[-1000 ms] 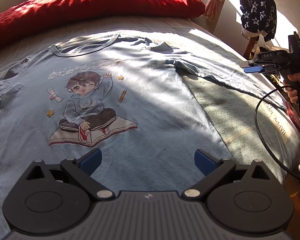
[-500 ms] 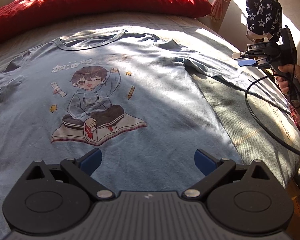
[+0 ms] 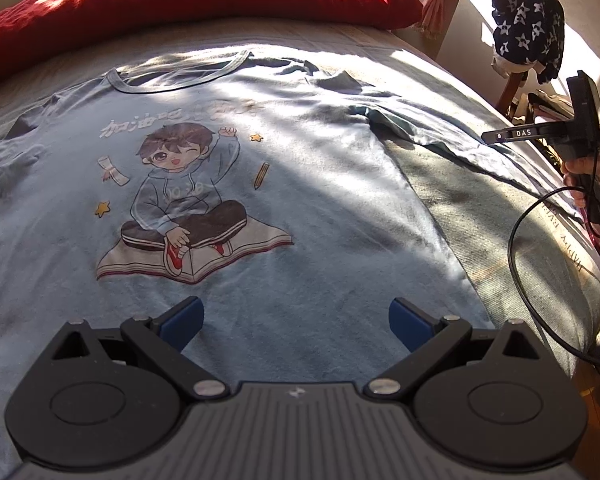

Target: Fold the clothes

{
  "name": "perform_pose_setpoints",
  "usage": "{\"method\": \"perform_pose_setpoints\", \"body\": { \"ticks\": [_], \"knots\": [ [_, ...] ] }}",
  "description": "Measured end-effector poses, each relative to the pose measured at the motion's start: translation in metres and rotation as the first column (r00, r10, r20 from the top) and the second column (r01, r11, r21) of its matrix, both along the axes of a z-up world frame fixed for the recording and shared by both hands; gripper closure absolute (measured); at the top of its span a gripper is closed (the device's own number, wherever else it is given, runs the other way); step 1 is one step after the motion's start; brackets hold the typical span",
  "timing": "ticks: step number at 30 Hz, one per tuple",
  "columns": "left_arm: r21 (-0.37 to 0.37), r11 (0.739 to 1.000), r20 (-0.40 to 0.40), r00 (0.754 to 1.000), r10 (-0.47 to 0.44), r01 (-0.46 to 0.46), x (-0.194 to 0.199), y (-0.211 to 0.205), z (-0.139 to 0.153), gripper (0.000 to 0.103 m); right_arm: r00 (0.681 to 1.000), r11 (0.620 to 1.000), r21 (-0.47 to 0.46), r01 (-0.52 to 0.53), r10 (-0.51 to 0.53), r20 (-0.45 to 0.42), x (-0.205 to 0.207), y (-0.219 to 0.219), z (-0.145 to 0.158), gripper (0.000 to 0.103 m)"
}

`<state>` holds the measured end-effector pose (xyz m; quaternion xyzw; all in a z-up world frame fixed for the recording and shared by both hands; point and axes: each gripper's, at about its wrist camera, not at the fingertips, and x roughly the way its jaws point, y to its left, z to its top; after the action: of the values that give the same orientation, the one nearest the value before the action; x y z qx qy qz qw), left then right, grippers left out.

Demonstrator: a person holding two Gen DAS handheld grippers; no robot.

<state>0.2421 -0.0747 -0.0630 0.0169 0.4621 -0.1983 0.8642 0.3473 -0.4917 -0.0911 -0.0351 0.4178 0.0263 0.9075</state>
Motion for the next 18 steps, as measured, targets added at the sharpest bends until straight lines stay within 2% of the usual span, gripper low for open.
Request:
{"method": "perform_pose_setpoints", "body": {
  "ticks": [8,12,15,18],
  "knots": [
    [0.008,1.000,-0.006,1.000,-0.004,0.004,0.000,-0.003,-0.003,0.004,0.994,0.991,-0.085,-0.107,0.109,0.010,-0.013,0.016,-0.005,0.059],
    [0.011,1.000,-0.006,1.000,-0.001,0.001,0.000,-0.003,-0.003,0.004,0.994,0.993,-0.046,-0.107,0.107,0.003,-0.011,0.013,0.000,0.069],
    [0.008,1.000,-0.005,1.000,-0.004,0.004,0.000,-0.002,-0.003,0.004,0.995,0.996,0.002,-0.087,0.087,0.047,-0.012,0.005,0.010,0.068],
    [0.006,1.000,-0.004,1.000,-0.001,0.001,0.000,-0.001,-0.002,0.004,0.996,0.996,0.081,-0.029,0.023,0.083,-0.009,-0.014,0.020,0.068]
  ]
}}
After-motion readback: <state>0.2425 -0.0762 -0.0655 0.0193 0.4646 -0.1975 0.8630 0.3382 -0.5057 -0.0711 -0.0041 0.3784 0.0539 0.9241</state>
